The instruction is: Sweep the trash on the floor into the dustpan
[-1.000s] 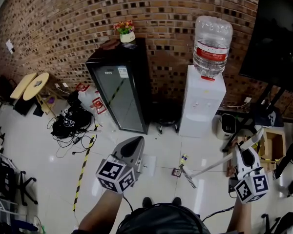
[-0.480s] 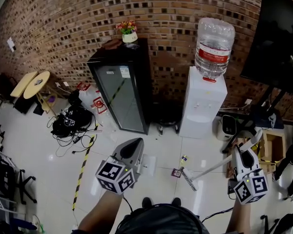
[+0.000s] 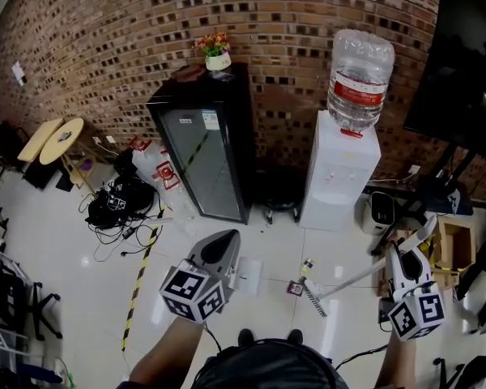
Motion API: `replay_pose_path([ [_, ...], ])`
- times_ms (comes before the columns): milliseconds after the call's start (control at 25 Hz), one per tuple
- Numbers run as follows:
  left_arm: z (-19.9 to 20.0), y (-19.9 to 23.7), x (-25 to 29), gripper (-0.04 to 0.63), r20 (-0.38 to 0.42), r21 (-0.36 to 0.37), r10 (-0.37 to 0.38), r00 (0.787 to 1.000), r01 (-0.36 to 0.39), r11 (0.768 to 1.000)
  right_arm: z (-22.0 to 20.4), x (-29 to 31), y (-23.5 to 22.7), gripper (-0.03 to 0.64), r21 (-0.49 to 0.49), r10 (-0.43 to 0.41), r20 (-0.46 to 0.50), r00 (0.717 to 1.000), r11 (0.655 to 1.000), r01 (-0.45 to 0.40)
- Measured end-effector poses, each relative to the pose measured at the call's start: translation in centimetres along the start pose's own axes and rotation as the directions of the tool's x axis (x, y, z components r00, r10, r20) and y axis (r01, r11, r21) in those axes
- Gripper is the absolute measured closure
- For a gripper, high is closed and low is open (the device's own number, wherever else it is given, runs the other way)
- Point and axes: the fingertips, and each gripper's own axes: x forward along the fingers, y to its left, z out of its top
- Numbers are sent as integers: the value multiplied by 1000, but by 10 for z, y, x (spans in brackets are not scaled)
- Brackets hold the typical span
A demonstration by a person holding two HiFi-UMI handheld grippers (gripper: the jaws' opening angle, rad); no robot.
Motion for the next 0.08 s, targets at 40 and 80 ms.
replay_pose_path([
  [40, 1, 3, -2, 589, 0, -1, 2, 1000, -2, 1000, 1, 2, 3, 499, -1, 1, 1, 1000, 1000, -1],
  [80, 1, 7, -3, 588, 1, -1, 4, 1000, -4, 1000, 2, 4, 5, 499, -2, 2, 1, 1000, 1000, -2],
])
